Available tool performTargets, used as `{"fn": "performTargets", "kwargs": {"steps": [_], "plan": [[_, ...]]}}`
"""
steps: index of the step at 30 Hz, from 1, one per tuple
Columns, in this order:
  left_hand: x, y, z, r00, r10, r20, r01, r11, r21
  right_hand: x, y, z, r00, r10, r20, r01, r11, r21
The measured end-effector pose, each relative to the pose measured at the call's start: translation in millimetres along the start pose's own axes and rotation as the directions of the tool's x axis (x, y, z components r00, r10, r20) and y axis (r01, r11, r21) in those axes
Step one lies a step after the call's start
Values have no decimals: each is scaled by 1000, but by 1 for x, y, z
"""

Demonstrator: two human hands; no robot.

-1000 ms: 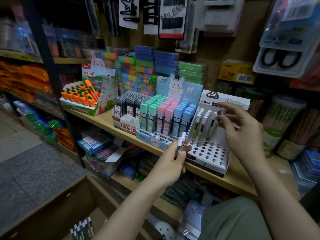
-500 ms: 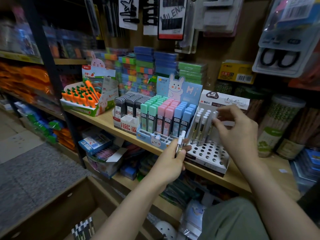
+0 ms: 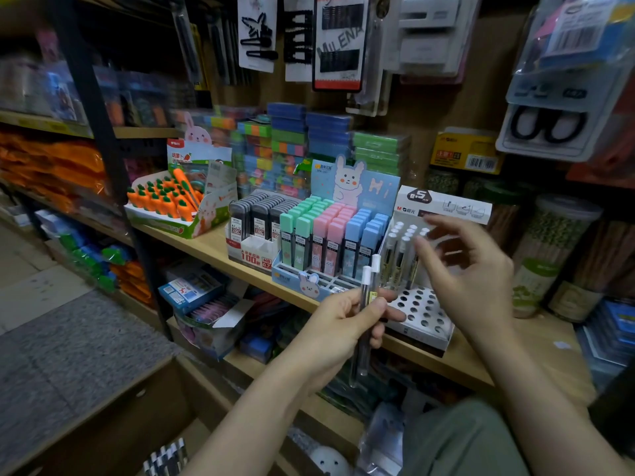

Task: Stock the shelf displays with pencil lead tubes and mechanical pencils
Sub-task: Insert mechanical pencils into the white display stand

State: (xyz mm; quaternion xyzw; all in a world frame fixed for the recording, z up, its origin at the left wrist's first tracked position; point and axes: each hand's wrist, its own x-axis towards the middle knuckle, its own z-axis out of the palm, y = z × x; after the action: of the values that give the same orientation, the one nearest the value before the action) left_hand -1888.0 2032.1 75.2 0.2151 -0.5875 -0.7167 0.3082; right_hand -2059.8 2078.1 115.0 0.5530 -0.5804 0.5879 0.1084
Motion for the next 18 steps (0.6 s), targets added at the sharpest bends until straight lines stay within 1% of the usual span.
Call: {"fn": "performTargets", "kwargs": {"steps": [2,3,4,5,6,7,9,11,12,13,15,18], "plan": [[1,1,2,1000,7,27,-8,1000,24,-5,-8,2,978,75,193,-115,972,206],[1,2,3,999,9,40,-11,999,43,-7,-11,4,954,86,289,-163,953,256],[1,3,4,999,10,52,-13,998,55,-8,-12,6,934,73,349,-178,944,277],[2,3,5,998,11,55,-15,998,57,-9,-11,7,927,57,371,-177,938,298],[3,3,5,999,10,42,-12,999,50,-8,-10,7,933,43,357,-168,930,327],[4,1,4,1000,9,8,-9,999,42,-6,-9,5,949,36,312,-154,919,364],[6,-1,0,995,33,-96,-25,997,77,-2,-1,-2,989,15,150,-73,919,387],[4,-2,-4,980,78,-181,-45,982,182,2,8,-9,999,-43,-19,47,950,308],[2,-3,-7,974,92,-207,-45,974,224,3,12,-11,995,-73,-72,89,961,261],[1,-5,-9,968,98,-230,-38,967,254,4,16,-12,990,-95,-100,116,969,220],[0,-9,-13,962,81,-259,-9,964,267,5,18,-10,986,-129,-107,144,979,147],[2,-10,-10,967,12,-254,33,984,172,6,19,-7,983,-159,-90,165,984,61]]}}
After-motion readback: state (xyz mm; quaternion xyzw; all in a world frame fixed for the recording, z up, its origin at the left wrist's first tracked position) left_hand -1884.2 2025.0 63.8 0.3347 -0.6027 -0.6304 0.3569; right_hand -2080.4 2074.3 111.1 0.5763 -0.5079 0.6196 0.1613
